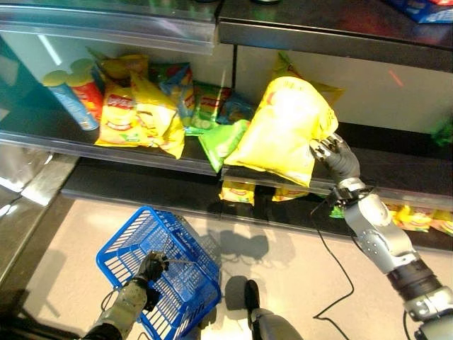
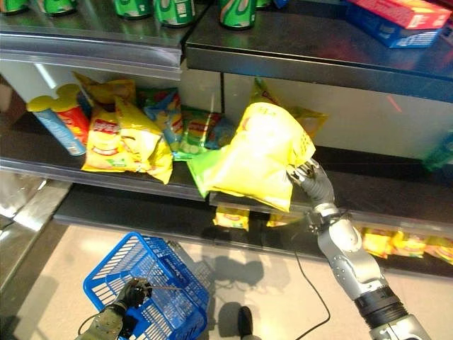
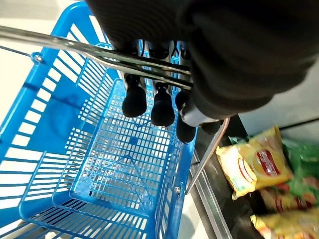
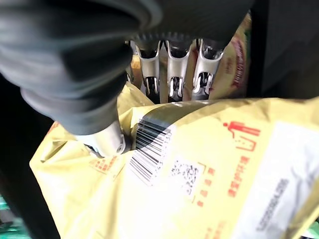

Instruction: Pick up the snacks into the basket

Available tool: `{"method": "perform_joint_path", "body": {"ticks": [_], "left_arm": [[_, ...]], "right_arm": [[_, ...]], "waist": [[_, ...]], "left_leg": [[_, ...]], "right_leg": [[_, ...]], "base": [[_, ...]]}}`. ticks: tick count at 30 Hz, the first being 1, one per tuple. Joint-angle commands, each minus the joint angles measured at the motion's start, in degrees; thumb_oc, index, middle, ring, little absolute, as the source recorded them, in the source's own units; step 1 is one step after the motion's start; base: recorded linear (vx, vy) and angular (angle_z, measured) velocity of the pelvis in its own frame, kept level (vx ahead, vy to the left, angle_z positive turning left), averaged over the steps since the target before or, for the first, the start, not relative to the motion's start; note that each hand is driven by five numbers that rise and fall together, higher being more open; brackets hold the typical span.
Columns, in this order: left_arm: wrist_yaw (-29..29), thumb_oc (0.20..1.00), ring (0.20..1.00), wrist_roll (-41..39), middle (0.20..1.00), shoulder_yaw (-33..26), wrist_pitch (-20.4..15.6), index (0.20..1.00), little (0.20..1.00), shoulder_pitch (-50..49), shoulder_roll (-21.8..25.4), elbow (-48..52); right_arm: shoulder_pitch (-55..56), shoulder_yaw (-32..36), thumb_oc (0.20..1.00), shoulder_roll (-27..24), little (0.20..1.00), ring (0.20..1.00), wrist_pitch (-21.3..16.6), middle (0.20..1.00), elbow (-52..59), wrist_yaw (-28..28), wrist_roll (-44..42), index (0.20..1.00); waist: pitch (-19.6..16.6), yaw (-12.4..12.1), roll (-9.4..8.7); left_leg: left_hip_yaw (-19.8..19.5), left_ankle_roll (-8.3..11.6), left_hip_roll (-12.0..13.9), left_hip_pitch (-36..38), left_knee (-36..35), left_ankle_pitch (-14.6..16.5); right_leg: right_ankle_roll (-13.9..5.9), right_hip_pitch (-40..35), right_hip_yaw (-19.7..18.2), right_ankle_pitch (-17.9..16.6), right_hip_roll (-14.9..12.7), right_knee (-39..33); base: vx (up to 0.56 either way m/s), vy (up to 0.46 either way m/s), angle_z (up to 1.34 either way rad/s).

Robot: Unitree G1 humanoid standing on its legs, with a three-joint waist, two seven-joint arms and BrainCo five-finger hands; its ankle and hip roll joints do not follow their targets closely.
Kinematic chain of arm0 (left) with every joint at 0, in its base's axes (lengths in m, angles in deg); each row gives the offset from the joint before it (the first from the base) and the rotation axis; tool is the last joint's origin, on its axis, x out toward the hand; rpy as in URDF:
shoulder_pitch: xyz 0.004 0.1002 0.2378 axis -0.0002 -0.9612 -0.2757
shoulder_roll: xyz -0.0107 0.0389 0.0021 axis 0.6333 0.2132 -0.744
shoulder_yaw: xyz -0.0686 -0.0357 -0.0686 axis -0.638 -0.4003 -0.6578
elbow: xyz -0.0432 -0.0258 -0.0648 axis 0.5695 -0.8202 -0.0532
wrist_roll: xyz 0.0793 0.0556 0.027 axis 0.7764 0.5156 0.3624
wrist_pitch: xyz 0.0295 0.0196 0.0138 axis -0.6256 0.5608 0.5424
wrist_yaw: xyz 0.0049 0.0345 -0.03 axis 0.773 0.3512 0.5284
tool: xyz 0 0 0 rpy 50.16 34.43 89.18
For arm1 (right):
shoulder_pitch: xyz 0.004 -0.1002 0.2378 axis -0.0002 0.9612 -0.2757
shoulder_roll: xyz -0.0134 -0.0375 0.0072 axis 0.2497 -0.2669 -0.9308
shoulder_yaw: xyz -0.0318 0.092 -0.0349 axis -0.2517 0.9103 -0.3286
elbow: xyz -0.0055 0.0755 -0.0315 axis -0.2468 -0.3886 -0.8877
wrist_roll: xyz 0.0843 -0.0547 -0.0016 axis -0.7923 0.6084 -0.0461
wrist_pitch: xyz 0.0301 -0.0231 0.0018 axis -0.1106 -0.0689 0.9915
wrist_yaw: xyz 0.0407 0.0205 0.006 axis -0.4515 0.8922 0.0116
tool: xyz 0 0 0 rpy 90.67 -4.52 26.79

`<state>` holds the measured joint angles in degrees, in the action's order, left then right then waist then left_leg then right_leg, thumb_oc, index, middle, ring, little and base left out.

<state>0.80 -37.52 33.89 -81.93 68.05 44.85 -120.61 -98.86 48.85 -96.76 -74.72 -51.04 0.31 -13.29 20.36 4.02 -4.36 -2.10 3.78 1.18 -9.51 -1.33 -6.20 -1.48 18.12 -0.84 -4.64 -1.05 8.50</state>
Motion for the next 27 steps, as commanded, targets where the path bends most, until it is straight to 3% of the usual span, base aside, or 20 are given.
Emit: {"method": "perform_joint_path", "body": {"ticks": [1, 8, 12, 14, 15, 16, 19, 20, 21, 22, 23, 24, 25, 27], "left_arm": [[2.0, 0.2, 0.2, 0.36, 0.2, -2.4, -2.09, 0.2, 0.2, 3.85, -0.18, 2.25], [3.15, 0.2, 0.2, -0.46, 0.2, -1.24, -2.03, 0.2, 0.2, 12.22, 0.16, 3.72], [3.82, 0.2, 0.2, -1.2, 0.2, 0.16, -2.14, 0.2, 0.2, 16.02, 0.01, 5.1], [4.34, 0.2, 0.2, -2.19, 0.2, 1.24, -2.3, 0.2, 0.2, 18.53, -0.25, 6.47], [4.75, 0.2, 0.2, -3.11, 0.2, 2.42, -2.7, 0.2, 0.2, 20.57, -0.33, 7.78], [4.74, 0.2, 0.2, -3.12, 0.2, 2.38, -2.71, 0.2, 0.2, 20.59, -0.28, 7.76], [5.13, 0.2, 0.2, -4.63, 0.2, 5.24, -3.74, 0.2, 0.2, 23.95, -0.27, 10.81], [5.13, 0.2, 0.2, -4.63, 0.2, 5.23, -3.74, 0.2, 0.2, 23.97, -0.21, 10.8], [5.34, 0.2, 0.2, -5.63, 0.2, 6.62, -4.23, 0.2, 0.2, 25.7, -1.23, 12.44], [5.34, 0.2, 0.2, -5.64, 0.2, 6.62, -4.22, 0.2, 0.2, 25.71, -1.17, 12.44], [6.23, 0.2, 0.2, -7.06, 0.2, 7.3, -4.59, 0.2, 0.2, 26.93, -2.61, 13.97], [6.24, 0.2, 0.2, -7.07, 0.2, 7.31, -4.58, 0.2, 0.2, 26.93, -2.56, 13.97], [6.98, 0.2, 0.2, -7.13, 0.2, 8.35, -4.39, 0.2, 0.2, 28.03, -3.73, 15.01], [7.09, 0.2, 0.2, -7.43, 0.2, 8.78, -4.43, 0.2, 0.2, 28.59, -4.38, 15.62]], "right_arm": [[1.71, 0.48, 0.2, -2.14, 0.2, 0.2, -3.42, 0.2, 7.51, -5.17, -4.23, 0.2], [11.14, -6.66, 0.2, -7.73, 0.2, 0.2, 1.31, 0.2, 15.42, -13.47, -4.31, 0.2], [12.75, -11.02, 0.2, -7.66, 0.2, 0.2, 3.43, 0.2, 13.58, -15.02, -1.41, 0.2], [12.02, -14.64, 0.2, -7.18, 0.2, 0.2, 4.25, 0.2, 10.55, -14.99, 3.59, 0.2], [10.01, -17.59, 0.2, -6.29, 0.2, 0.2, 4.08, 0.2, 6.06, -14.72, 10.4, 0.2], [9.86, -17.71, 0.2, -6.21, 0.2, 0.2, 4.01, 0.2, 5.92, -14.71, 10.45, 0.2], [4.94, -23.23, 0.2, 0.95, 0.2, 0.2, 4.5, 0.2, -8.65, -11.28, 22.31, 0.2], [4.85, -23.29, 0.2, 1.04, 0.2, 0.2, 4.43, 0.2, -8.77, -11.27, 22.35, 0.2], [2.71, -26.13, 0.2, 6.05, 0.2, 0.2, 5.27, 0.2, -16.31, -10.62, 26.88, 0.2], [2.63, -26.17, 0.2, 6.16, 0.2, 0.2, 5.2, 0.2, -16.44, -10.61, 26.91, 0.2], [1.18, -27.18, 0.2, 10.66, 0.2, 0.2, 5.69, 0.2, -23.04, -9.16, 30.98, 0.2], [1.11, -27.21, 0.2, 10.76, 0.2, 0.2, 5.62, 0.2, -23.16, -9.15, 31.01, 0.2], [-0.71, -27.32, 0.2, 14.87, 0.2, 0.2, 6.28, 0.2, -30.22, -6.19, 33.93, 0.2], [-1.92, -27.97, 0.2, 16.58, 0.2, 0.2, 6.37, 0.2, -32.69, -5.9, 35.75, 0.2]], "waist": [[-2.94, 0.83, -2.21], [-1.91, 2.05, -3.66], [-1.17, 2.16, -4.0], [-0.35, 2.18, -4.18], [0.39, 1.87, -4.1], [0.44, 1.94, -4.14], [1.76, 1.31, -3.79], [1.78, 1.35, -3.83], [2.3, 0.91, -3.51], [2.31, 0.94, -3.55], [2.7, 0.48, -3.15], [2.71, 0.51, -3.19], [3.11, 0.11, -2.81], [3.29, -0.04, -2.68]], "left_leg": [[0.38, 1.54, 2.1, -0.66, 3.21, 5.39], [0.7, 1.78, 2.67, -0.88, 3.16, 5.2], [0.4, 1.75, 2.59, -1.17, 3.27, 5.22], [0.02, 1.76, 2.47, -1.57, 3.53, 5.12], [-0.17, 1.75, 2.44, -1.97, 3.62, 4.94], [-0.19, 1.75, 2.44, -1.95, 3.64, 4.95], [-0.48, 1.78, 2.34, -3.16, 4.03, 4.59], [-0.49, 1.78, 2.33, -3.17, 4.05, 4.59], [-0.9, 1.78, 2.32, -3.84, 4.08, 4.31], [-0.91, 1.78, 2.31, -3.86, 4.09, 4.31], [-1.25, 1.78, 2.18, -4.35, 4.04, 4.05], [-1.28, 1.78, 2.17, -4.37, 4.05, 4.05], [-1.7, 1.76, 2.02, -4.76, 3.85, 3.77], [-1.89, 1.76, 1.97, -4.94, 3.76, 3.67]], "right_leg": [[-7.48, -0.89, -3.16, 3.75, -3.73, 0.75], [-7.86, -0.26, -3.48, 3.53, -3.32, 0.85], [-7.88, -0.2, -3.22, 3.51, -3.31, 0.86], [-7.88, -0.11, -2.96, 3.39, -3.33, 0.87], [-7.87, 0.18, -2.76, 3.13, -3.38, 0.79], [-7.87, 0.15, -2.74, 3.15, -3.38, 0.8], [-7.85, 0.94, -2.36, 2.74, -3.44, 0.82], [-7.85, 0.94, -2.35, 2.75, -3.44, 0.83], [-7.81, 1.31, -1.97, 2.7, -3.56, 0.88], [-7.81, 1.31, -1.95, 2.7, -3.57, 0.88], [-7.72, 1.59, -1.68, 2.76, -3.62, 0.96], [-7.72, 1.6, -1.66, 2.77, -3.63, 0.97], [-7.63, 1.86, -1.29, 2.73, -3.73, 1.06], [-7.64, 2.01, -1.18, 2.68, -3.77, 1.05]], "base": [[-0.01, 0.03, -0.24], [-0.01, 0.013, -0.06], [-0.02, -0.003, -0.05], [-0.04, -0.009, -0.03], [0.0, 0.0, 0.0], [-0.04, -0.01, 0.04], [-0.05, -0.001, 0.03], [0.0, 0.0, 0.0], [0.0, 0.0, 0.0], [-0.04, -0.019, 0.02], [-0.02, -0.008, 0.03], [-0.03, -0.019, 0.09], [-0.02, -0.011, 0.16], [-0.02, -0.014, 0.14]]}}
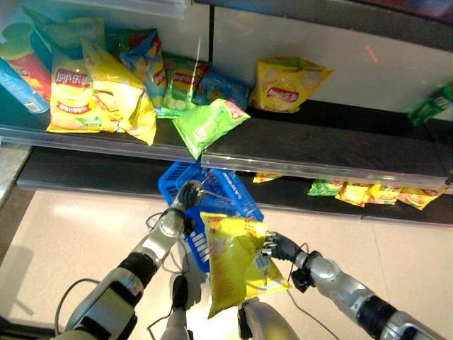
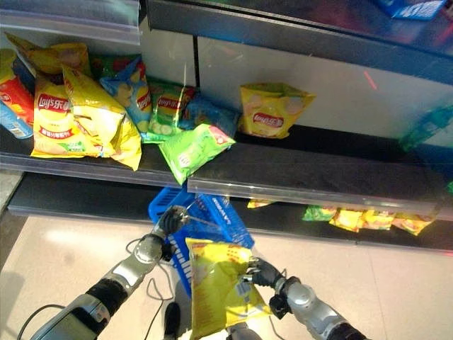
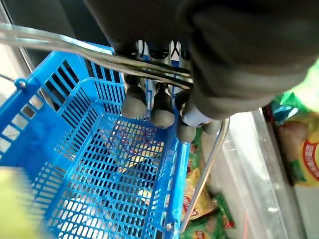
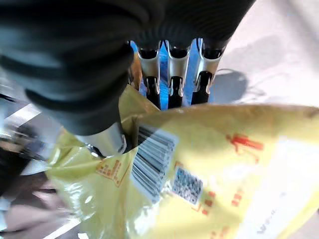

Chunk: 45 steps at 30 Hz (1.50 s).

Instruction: Pick up the snacks into the basket

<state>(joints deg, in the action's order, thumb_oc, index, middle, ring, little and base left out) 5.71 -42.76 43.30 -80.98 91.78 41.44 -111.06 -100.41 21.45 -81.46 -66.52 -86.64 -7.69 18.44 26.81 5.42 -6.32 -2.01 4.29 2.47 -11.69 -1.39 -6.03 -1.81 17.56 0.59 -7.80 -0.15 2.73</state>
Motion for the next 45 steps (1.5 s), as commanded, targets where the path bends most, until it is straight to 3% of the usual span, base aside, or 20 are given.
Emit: {"method": "perform_joint_path", "body": {"ticks": [1, 7, 15, 20, 35, 36, 45], "left_arm": [[2.72, 0.2, 0.2, -1.9, 0.2, 0.29, -5.24, 0.2, 0.2, 5.82, -1.98, 7.71], [3.94, 0.2, 0.2, -4.03, 0.2, 2.21, -5.35, 0.2, 0.2, 7.24, -5.68, 12.14], [3.44, 0.2, 0.2, -4.16, 0.2, 4.18, -4.99, 0.2, 0.2, 5.14, -6.65, 21.39], [-1.13, 0.2, 0.2, -4.12, 0.2, 7.63, -5.11, 0.2, 0.2, -1.72, -2.38, 31.87], [-9.86, 0.2, 0.2, -7.62, 0.2, 14.55, -5.81, 0.2, 0.2, -11.02, 7.64, 43.23], [-10.37, 0.2, 0.2, -7.93, 0.2, 14.85, -5.73, 0.2, 0.2, -11.71, 8.28, 43.27], [-9.2, 0.2, 0.2, -8.77, 0.2, 12.7, -5.67, 0.2, 0.2, -12.59, 8.29, 43.05]], "right_arm": [[-2.28, -1.2, 0.2, 3.78, 0.2, 0.2, -1.39, 0.2, -0.71, 3.92, 7.32, 0.2], [-8.99, -0.88, 0.2, 11.56, 0.2, 0.2, 0.57, 0.2, -15.71, 9.36, 10.37, 0.2], [-15.2, 0.29, 0.2, 14.81, 0.2, 0.2, 2.1, 0.2, -23.13, 12.67, 10.63, 0.2], [-20.25, 5.42, 0.2, 13.77, 0.2, 0.2, 1.55, 0.2, -24.0, 15.04, 4.53, 0.2], [-27.19, 9.85, 0.209, 10.74, 0.209, 0.209, -0.66, 0.209, -24.26, 17.55, -1.3, 0.209], [-27.73, 10.36, 1.0, 10.46, 1.0, 1.0, -0.91, 1.0, -24.53, 17.68, -1.77, 1.0], [-26.31, 11.1, 1.0, 10.55, 1.0, 1.0, -0.89, 1.0, -26.21, 18.24, -1.3, 1.0]], "waist": [[-2.91, -1.8, -0.36], [-2.29, -3.31, 0.89], [-1.47, -4.94, 2.78], [-0.8, -6.61, 4.73], [-0.21, -8.37, 6.56], [-0.18, -8.45, 6.67], [-0.8, -8.52, 6.57]], "left_leg": [[-2.23, 1.29, 0.66, -3.03, 3.56, 3.27], [-3.16, 1.1, 0.38, -3.88, 3.26, 2.94], [-4.23, 0.89, -0.36, -4.77, 3.28, 2.88], [-4.51, 0.52, -0.99, -5.17, 3.29, 2.96], [-4.22, 0.03, -1.92, -6.1, 4.07, 3.5], [-4.2, -0.07, -2.02, -6.15, 4.12, 3.6], [-4.37, -0.3, -2.38, -6.04, 4.55, 4.0]], "right_leg": [[-7.28, 2.89, -2.34, 5.88, -4.84, 6.95], [-7.25, 3.68, -1.65, 5.62, -5.2, 7.16], [-7.08, 4.21, -1.0, 5.82, -5.54, 7.59], [-6.99, 4.73, -0.9, 5.98, -5.95, 7.87], [-7.18, 5.53, -0.96, 6.06, -6.66, 8.08], [-7.22, 5.61, -0.94, 6.09, -6.77, 8.18], [-7.37, 5.22, -0.85, 6.09, -7.18, 8.23]], "base": [[-0.01, -0.011, 0.07], [0.0, -0.008, 0.11], [0.0, -0.001, 0.09], [0.0, 0.009, 0.06], [0.0, 0.001, 0.0], [0.0, 0.0, 0.0], [0.0, 0.0, 0.0]]}}
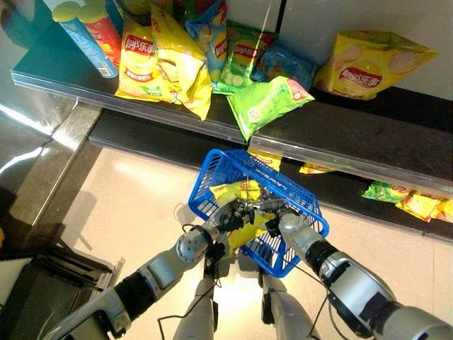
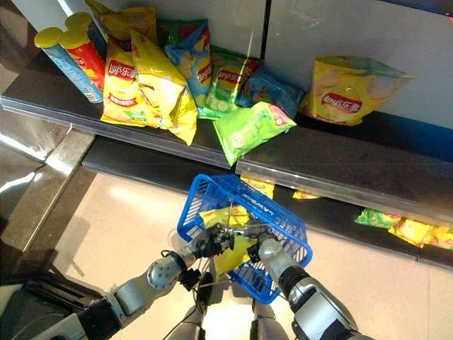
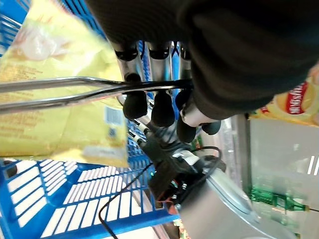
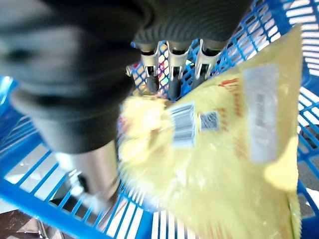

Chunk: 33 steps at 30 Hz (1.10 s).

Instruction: Pick up the snacks into the basket

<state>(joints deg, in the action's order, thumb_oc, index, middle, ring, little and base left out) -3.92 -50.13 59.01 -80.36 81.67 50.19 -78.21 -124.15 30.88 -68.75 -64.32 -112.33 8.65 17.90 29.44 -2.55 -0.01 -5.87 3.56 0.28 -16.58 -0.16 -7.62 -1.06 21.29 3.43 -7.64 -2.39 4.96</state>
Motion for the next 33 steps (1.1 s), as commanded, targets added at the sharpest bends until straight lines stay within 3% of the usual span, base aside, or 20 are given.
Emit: {"method": "perform_joint_path", "body": {"ticks": [1, 15, 21, 25, 26, 32, 33], "left_arm": [[0.65, 0.2, 0.2, -1.4, 0.2, -3.53, -6.36, 0.2, 0.2, -2.58, -0.66, 9.83], [4.41, 0.2, 0.2, -0.54, 0.2, -12.62, -6.32, 0.2, 0.2, -8.45, -1.48, 5.5], [5.42, 0.2, 0.2, 2.3, 0.2, -17.69, -5.34, 0.2, 0.2, -11.97, -3.81, -3.82], [5.96, 0.2, 0.2, 5.77, 0.2, -22.92, -4.72, 0.2, 0.2, -15.16, -5.5, -13.91], [6.05, 0.2, 0.2, 7.29, 0.2, -25.19, -4.77, 0.2, 0.2, -16.59, -6.44, -19.31], [5.88, 0.2, 0.2, 8.6, 0.2, -31.11, -4.8, 0.2, 0.2, -19.88, -8.57, -32.73], [6.2, 0.2, 0.2, 9.04, 0.2, -32.74, -5.08, 0.2, 0.2, -20.69, -9.01, -36.37]], "right_arm": [[-1.54, 1.64, 1.0, -2.14, 1.0, 1.0, -3.18, 1.0, -0.15, 1.91, -0.28, 1.0], [10.53, -1.62, 1.0, -2.87, 1.0, 1.0, -3.45, 1.0, 13.79, -0.7, 5.97, 1.0], [20.93, -0.37, 1.0, -7.05, 1.0, 1.0, -4.21, 1.0, 20.11, -3.18, 9.22, 1.0], [30.13, 4.35, 1.0, -12.06, 1.0, 1.0, -5.15, 1.0, 21.02, -4.29, 12.9, 1.0], [35.24, 8.6, 1.0, -12.87, 1.0, 1.0, -5.49, 1.0, 20.4, -4.86, 11.5, 1.0], [42.77, 17.33, 1.0, -12.15, 1.0, 1.0, -6.07, 1.0, 12.02, -4.92, 8.01, 1.0], [43.49, 19.82, 1.0, -11.63, 1.0, 1.0, -5.95, 1.0, 8.99, -4.3, 7.44, 1.0]], "waist": [[-3.69, -0.51, 0.18], [-5.29, 0.55, -0.94], [-6.65, 1.92, -1.66], [-8.11, 3.86, -2.82], [-8.77, 4.92, -3.41], [-11.76, 7.68, -4.89], [-12.23, 8.46, -5.39]], "left_leg": [[-0.5, 0.35, -0.33, -1.11, 3.52, 5.75], [0.17, 0.02, -0.86, -0.55, 5.43, 7.04], [0.71, -0.04, -1.23, 0.72, 7.7, 8.69], [2.51, -0.64, -1.33, 3.28, 10.21, 11.27], [4.3, -1.1, -1.23, 5.36, 10.84, 12.7], [10.91, -2.89, -1.03, 8.85, 9.9, 14.33], [13.05, -3.5, -1.17, 9.8, 9.41, 14.96]], "right_leg": [[-8.18, 1.27, -3.77, 5.96, -5.03, 5.95], [-8.3, 0.29, -4.73, 5.83, -5.76, 6.13], [-8.43, -1.84, -5.18, 6.09, -6.06, 6.16], [-8.84, -4.36, -6.76, 6.24, -6.08, 5.89], [-9.24, -5.97, -8.48, 6.12, -5.76, 5.19], [-11.93, -6.07, -14.71, 2.94, -5.2, 2.75], [-13.12, -5.79, -16.28, 1.05, -5.47, 1.4]], "base": [[0.0, 0.0, 0.0], [0.0, 0.008, -0.01], [0.03, 0.033, -0.06], [0.06, 0.094, -0.09], [0.09, 0.208, -0.48], [0.0, 0.188, -0.92], [-0.03, 0.089, -0.99]]}}
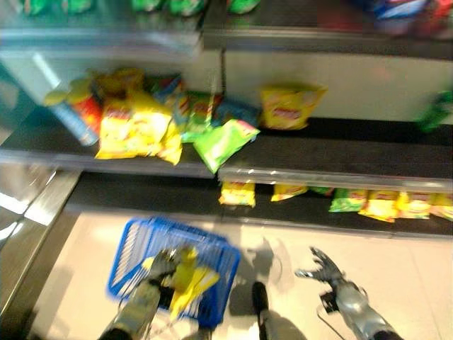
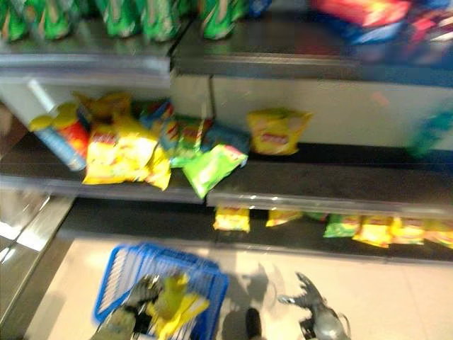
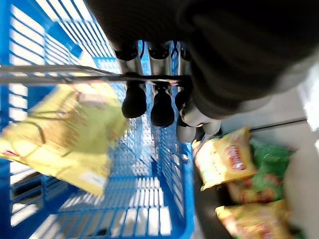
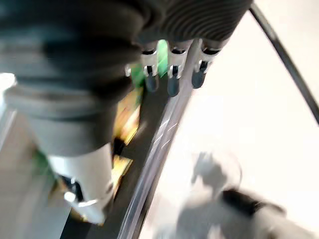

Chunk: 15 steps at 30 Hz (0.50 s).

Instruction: Pick up the snacks into the basket

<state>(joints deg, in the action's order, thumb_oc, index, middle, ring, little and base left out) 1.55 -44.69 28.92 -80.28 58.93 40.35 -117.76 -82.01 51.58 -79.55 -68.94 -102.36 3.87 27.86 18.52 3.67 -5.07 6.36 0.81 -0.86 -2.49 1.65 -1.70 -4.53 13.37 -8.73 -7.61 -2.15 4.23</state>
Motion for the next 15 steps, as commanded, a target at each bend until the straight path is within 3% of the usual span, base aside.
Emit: {"method": "perform_joint_path", "body": {"ticks": [1, 2, 3, 4, 5, 7, 8, 9, 11, 12, 13, 15], "left_arm": [[0.73, 0.2, 0.2, 3.6, 0.2, -2.67, -5.17, 0.2, 0.2, 2.07, 0.86, 3.16], [1.21, 0.2, 0.2, 3.53, 0.2, -4.69, -5.37, 0.2, 0.2, 0.67, 0.2, -0.57], [1.21, 0.2, 0.2, 3.53, 0.2, -4.71, -5.4, 0.2, 0.2, 0.7, 0.23, -0.6], [1.32, 0.2, 0.2, 2.06, 0.2, -6.21, -5.77, 0.2, 0.2, -0.9, -0.09, 0.09], [1.54, 0.2, 0.2, 1.14, 0.2, -7.07, -5.87, 0.2, 0.2, -1.43, -0.32, -0.32], [1.54, 0.2, 0.2, 1.14, 0.2, -7.08, -5.87, 0.2, 0.2, -1.41, -0.3, -0.33], [1.57, 0.2, 0.2, -0.04, 0.2, -8.6, -6.0, 0.2, 0.2, -2.75, -0.8, -0.15], [1.75, 0.2, 0.2, -0.85, 0.2, -9.31, -6.06, 0.2, 0.2, -2.87, -0.94, -0.2], [2.42, 0.2, 0.2, -1.47, 0.2, -10.6, -6.21, 0.2, 0.2, -3.93, -1.23, 0.69], [2.43, 0.2, 0.2, -1.47, 0.2, -10.61, -6.19, 0.2, 0.2, -3.99, -1.23, 0.73], [2.78, 0.2, 0.2, -1.42, 0.2, -11.19, -6.34, 0.2, 0.2, -4.61, -1.12, 1.35], [3.47, 0.2, 0.2, -1.63, 0.2, -12.03, -6.28, 0.2, 0.2, -5.08, -1.9, -0.14]], "right_arm": [[1.32, -0.89, 1.0, -0.81, 1.0, 1.0, -1.33, 1.0, -1.0, 0.48, -2.53, 1.0], [2.07, 3.6, 1.0, 0.33, 1.0, 1.0, -1.71, 1.0, -3.71, 1.29, -6.78, 1.0], [2.04, 3.58, 1.0, 0.36, 1.0, 1.0, -1.71, 1.0, -3.71, 1.29, -6.78, 1.0], [2.44, 4.38, 1.0, 0.49, 1.0, 1.0, -1.85, 1.0, -3.37, 1.65, -6.73, 1.0], [2.79, 5.85, 1.0, 0.74, 1.0, 1.0, -2.28, 1.0, -3.5, 2.34, -7.85, 1.0], [2.77, 5.84, 1.0, 0.76, 1.0, 1.0, -2.28, 1.0, -3.5, 2.34, -7.85, 1.0], [3.35, 6.91, 1.0, 0.74, 1.0, 1.0, -2.52, 1.0, -3.39, 3.05, -8.09, 1.0], [3.44, 6.85, 1.0, 0.94, 1.0, 1.0, -2.43, 1.0, -3.09, 3.24, -8.07, 1.0], [3.17, 6.38, 1.0, 0.97, 1.0, 1.0, -2.28, 1.0, -3.0, 3.42, -8.08, 1.0], [3.21, 6.36, 1.0, 0.98, 1.0, 1.0, -2.26, 1.0, -2.97, 3.43, -8.07, 1.0], [3.03, 5.95, 1.0, 1.22, 1.0, 1.0, -2.18, 1.0, -3.89, 3.55, -7.93, 1.0], [3.26, 5.64, 1.0, 0.9, 1.0, 1.0, -2.27, 1.0, -4.02, 4.1, -8.61, 1.0]], "waist": [[-1.46, 2.18, -0.42], [-2.07, 3.53, -0.97], [-2.22, 3.43, -1.1], [-2.54, 3.28, -0.78], [-2.47, 2.64, -0.48], [-2.57, 2.6, -0.58], [-2.3, 2.14, 0.67], [-2.22, 1.84, 1.05], [-3.26, 0.85, 1.69], [-3.25, 0.82, 1.68], [-4.36, 0.11, 1.02], [-6.71, 1.21, 1.11]], "left_leg": [[0.93, -0.73, -0.07, -4.44, 7.48, 8.84], [3.64, -1.07, -0.1, -3.55, 7.09, 9.48], [3.8, -1.05, -0.18, -3.71, 6.96, 9.24], [5.08, -1.25, 0.37, -3.15, 6.95, 9.54], [6.7, -1.37, 1.09, -2.41, 6.65, 9.61], [6.78, -1.35, 1.02, -2.55, 6.59, 9.43], [8.69, -1.08, 2.52, -0.88, 5.81, 9.52], [9.93, -0.98, 3.3, -0.34, 5.99, 9.38], [12.06, -0.71, 5.06, 1.15, 6.21, 10.36], [12.09, -0.69, 5.07, 1.2, 6.21, 10.39], [13.73, -0.14, 5.33, 2.15, 5.65, 10.43], [15.1, 0.72, 6.59, 3.91, 4.33, 9.88]], "right_leg": [[-9.64, 2.35, -4.25, 0.84, -5.74, 2.05], [-10.47, 3.0, -5.66, -2.16, -5.86, 0.3], [-10.47, 3.25, -5.85, -2.36, -5.9, 0.2], [-10.47, 3.59, -4.65, -1.89, -5.96, 0.08], [-10.22, 4.77, -0.15, -1.07, -6.93, 1.6], [-10.22, 4.96, -0.27, -1.2, -6.98, 1.58], [-7.7, 4.63, 11.94, 1.03, -10.11, 3.84], [-6.63, 4.48, 17.6, 2.22, -11.33, 6.31], [-5.93, 2.66, 23.61, 5.94, -11.99, 11.56], [-5.93, 2.64, 23.58, 5.97, -11.97, 11.59], [-5.74, 0.16, 25.92, 5.66, -11.59, 7.42], [-5.29, -1.2, 21.39, 6.43, -7.55, 5.01]], "base": [[-0.07, 0.192, -1.18], [-0.05, 0.095, -0.9], [-0.06, 0.145, -1.1], [-0.04, 0.076, -1.07], [-0.03, 0.08, -0.87], [-0.02, 0.009, -0.99], [-0.04, -0.008, -1.35], [-0.06, -0.007, -0.92], [0.04, -0.009, -0.79], [0.14, -0.101, -0.96], [0.11, -0.181, -1.1], [0.2, -0.262, -0.91]]}}
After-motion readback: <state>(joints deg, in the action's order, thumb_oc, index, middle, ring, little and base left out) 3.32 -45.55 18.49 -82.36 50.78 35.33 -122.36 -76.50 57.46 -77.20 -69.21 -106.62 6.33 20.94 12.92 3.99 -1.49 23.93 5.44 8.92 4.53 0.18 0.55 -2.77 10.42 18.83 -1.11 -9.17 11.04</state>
